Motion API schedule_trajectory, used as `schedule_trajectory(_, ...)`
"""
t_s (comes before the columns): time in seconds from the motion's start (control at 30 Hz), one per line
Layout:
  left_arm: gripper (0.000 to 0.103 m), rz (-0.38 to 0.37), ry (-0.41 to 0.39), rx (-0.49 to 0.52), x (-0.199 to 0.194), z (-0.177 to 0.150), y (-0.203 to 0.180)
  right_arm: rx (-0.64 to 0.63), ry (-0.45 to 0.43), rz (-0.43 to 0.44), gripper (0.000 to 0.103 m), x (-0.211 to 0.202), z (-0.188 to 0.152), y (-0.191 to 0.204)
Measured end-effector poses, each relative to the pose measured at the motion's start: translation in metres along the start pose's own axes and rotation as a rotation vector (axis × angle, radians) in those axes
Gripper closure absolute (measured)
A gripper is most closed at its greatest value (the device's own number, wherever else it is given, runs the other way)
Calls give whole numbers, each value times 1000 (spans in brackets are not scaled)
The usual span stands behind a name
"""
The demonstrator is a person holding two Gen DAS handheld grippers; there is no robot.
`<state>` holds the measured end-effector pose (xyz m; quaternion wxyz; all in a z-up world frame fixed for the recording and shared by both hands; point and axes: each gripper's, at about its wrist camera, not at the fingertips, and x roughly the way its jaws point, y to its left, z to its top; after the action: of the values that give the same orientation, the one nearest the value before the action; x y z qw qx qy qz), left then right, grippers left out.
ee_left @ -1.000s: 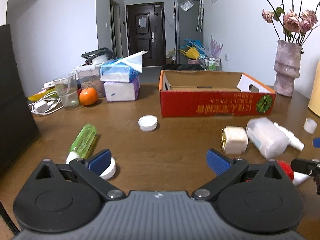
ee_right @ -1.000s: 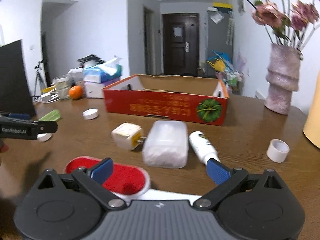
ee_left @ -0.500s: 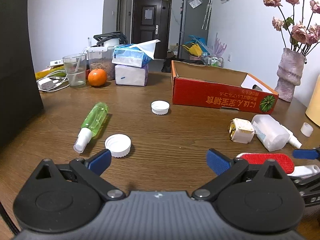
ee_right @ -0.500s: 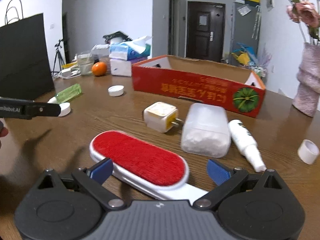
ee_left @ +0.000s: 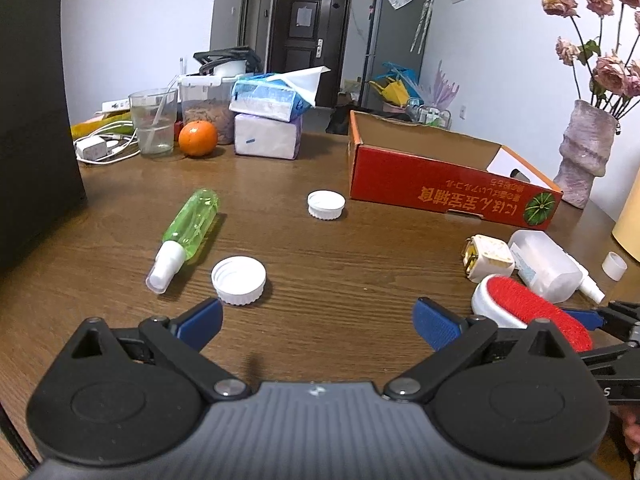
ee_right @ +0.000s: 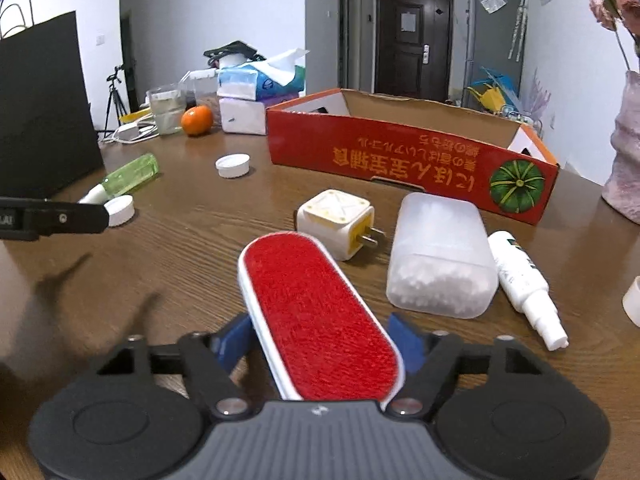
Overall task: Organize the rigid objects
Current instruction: 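Grasp the red lint brush with the right gripper, then grasp the white bottle cap with the left gripper while the right holds the lint brush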
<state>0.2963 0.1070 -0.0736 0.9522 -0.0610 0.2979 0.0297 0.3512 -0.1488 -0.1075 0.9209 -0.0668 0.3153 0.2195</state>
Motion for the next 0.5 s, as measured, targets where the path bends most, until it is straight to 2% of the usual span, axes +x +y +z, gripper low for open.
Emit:
schedule_trajectory(0.23, 0, 12, 25, -24, 6, 0, 5, 24, -19, -13, 36, -8, -2, -4)
schedule_trajectory(0.37, 0, 19, 31, -37, 9, 1, 7, 39, -37, 12, 48, -15, -2, -7)
schedule_trajectory(0.5, 0, 24, 39, -38, 12, 2, 8, 43, -57, 14, 48, -22, -2, -8)
